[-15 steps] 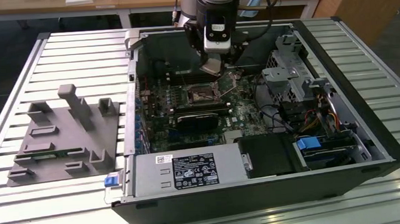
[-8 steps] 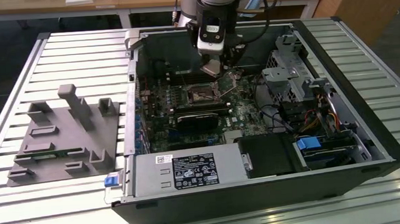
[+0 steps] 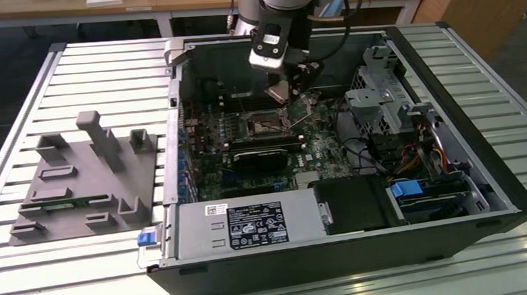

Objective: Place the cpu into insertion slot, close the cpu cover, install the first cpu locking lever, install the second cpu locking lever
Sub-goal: 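Place the cpu into insertion slot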

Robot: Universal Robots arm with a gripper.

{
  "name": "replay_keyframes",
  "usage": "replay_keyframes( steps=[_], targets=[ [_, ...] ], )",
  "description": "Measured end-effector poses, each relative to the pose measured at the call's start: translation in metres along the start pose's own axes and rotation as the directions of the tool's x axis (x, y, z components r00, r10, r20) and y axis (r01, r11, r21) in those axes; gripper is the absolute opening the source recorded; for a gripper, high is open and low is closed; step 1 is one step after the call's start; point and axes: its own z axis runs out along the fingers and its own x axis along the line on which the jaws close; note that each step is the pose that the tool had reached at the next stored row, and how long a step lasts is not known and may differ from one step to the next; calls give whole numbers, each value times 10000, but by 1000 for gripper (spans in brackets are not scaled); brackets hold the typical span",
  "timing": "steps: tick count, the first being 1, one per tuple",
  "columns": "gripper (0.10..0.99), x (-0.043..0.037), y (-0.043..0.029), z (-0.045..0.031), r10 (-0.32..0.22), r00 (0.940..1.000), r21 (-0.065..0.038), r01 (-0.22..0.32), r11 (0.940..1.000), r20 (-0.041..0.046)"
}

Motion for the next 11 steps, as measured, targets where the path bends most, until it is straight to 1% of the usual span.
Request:
replay_keyframes(
  steps=[3, 6, 9, 11],
  targets=[
    [541, 0, -1, 13, 553, 9985, -13, -553, 9985, 50],
    [541, 0, -2, 25, 1088, 9940, -26, -1087, 9941, 98],
    [541, -1, -4, 38, 1626, 9866, -44, -1626, 9867, 144],
    [541, -1, -4, 47, 1989, 9799, -57, -1988, 9800, 176]
  ],
)
